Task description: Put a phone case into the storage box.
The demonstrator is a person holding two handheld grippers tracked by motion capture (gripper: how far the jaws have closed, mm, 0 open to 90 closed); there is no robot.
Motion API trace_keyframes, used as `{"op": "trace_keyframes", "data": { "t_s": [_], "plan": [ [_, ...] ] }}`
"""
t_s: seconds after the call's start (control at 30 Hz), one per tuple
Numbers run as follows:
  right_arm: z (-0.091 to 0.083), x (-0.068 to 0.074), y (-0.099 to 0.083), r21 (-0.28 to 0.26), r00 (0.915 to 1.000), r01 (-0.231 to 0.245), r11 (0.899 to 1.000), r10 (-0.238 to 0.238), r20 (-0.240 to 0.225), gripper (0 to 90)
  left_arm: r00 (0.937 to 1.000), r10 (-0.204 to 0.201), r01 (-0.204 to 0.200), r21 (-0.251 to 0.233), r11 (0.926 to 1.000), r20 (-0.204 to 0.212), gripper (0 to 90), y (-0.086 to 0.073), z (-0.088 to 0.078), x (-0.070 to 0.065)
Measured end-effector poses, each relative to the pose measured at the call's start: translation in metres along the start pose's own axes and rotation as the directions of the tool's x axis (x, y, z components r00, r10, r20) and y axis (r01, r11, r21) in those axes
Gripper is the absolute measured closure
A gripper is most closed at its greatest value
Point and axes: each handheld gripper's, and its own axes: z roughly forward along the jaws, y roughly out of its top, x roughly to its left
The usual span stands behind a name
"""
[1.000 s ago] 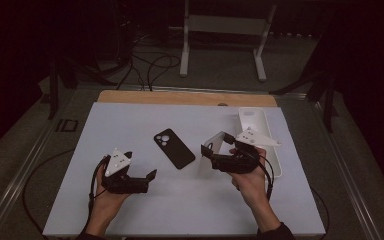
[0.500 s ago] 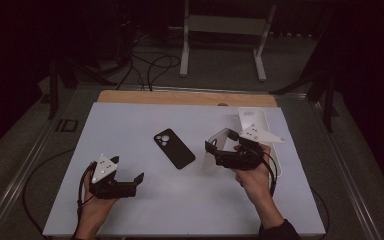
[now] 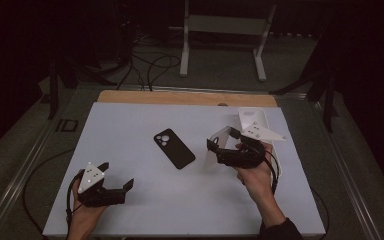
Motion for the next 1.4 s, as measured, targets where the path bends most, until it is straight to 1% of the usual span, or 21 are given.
{"op": "trace_keyframes", "data": {
  "t_s": [0.03, 0.1, 0.13, 0.2, 0.33, 0.47, 0.57, 0.77, 0.9, 0.97, 1.1, 1.4],
  "plan": [
    [0.000, -0.001, 0.001, 0.000, 1.0000, 0.002, 1.000, -0.002, 0.002, 16.5, 1.0000, 0.005, -0.005, 0.004, 1.0000, -0.005, 0.0, -0.002, -0.001, 0.000],
    [0.000, -0.002, 0.002, -0.001, 1.0000, 0.004, 1.000, -0.004, 0.007, 16.6, 1.0000, 0.004, -0.004, 0.005, 1.0000, -0.007, 0.0, -0.003, -0.001, 0.001],
    [-0.001, -0.002, 0.002, 0.000, 0.9999, 0.007, 1.000, -0.007, 0.008, 16.6, 0.9999, 0.002, -0.002, 0.008, 1.0000, -0.017, 0.0, -0.006, -0.002, 0.002],
    [-0.001, -0.005, 0.004, -0.002, 0.9998, 0.011, 1.000, -0.011, 0.014, 16.6, 0.9998, 0.001, -0.001, 0.014, 0.9999, -0.021, 0.0, -0.007, -0.002, 0.003],
    [-0.001, -0.007, 0.006, -0.008, 0.9999, 0.004, 1.000, -0.004, 0.015, 16.6, 0.9998, 0.004, -0.004, 0.017, 0.9998, -0.022, 0.0, -0.009, -0.002, 0.002],
    [-0.002, -0.013, 0.010, -0.014, 0.9995, 0.007, 1.000, -0.007, 0.029, 16.6, 0.9997, 0.005, -0.004, 0.028, 0.9996, -0.023, 0.0, -0.013, -0.004, 0.002],
    [-0.003, -0.018, 0.013, -0.019, 0.9994, -0.003, 1.000, 0.004, 0.033, 16.6, 0.9996, 0.001, 0.000, 0.027, 0.9996, -0.027, 0.0, -0.015, -0.005, 0.002],
    [-0.002, -0.025, 0.018, -0.016, 0.9983, -0.002, 1.000, 0.003, 0.058, 16.6, 0.9994, -0.005, 0.005, 0.019, 0.9998, -0.033, 0.0, -0.016, -0.006, 0.004],
    [0.001, -0.029, 0.021, -0.008, 0.9970, 0.004, 1.000, -0.004, 0.078, 16.5, 0.9994, -0.006, 0.007, 0.019, 0.9998, -0.033, 0.0, -0.016, -0.005, 0.004],
    [0.003, -0.030, 0.022, -0.006, 0.9966, 0.010, 1.000, -0.010, 0.082, 16.5, 0.9992, -0.006, 0.007, 0.020, 0.9998, -0.038, 0.0, -0.017, -0.006, 0.004],
    [0.006, -0.033, 0.025, -0.004, 0.9956, 0.007, 1.000, -0.006, 0.094, 16.5, 0.9991, -0.018, 0.018, 0.013, 0.9998, -0.038, 0.0, -0.017, -0.006, 0.005],
    [0.010, -0.036, 0.029, -0.012, 0.9945, -0.001, 1.000, 0.002, 0.104, 16.5, 0.9989, -0.022, 0.023, 0.007, 0.9997, -0.041, 0.0, -0.017, -0.008, 0.006]
  ]
}}
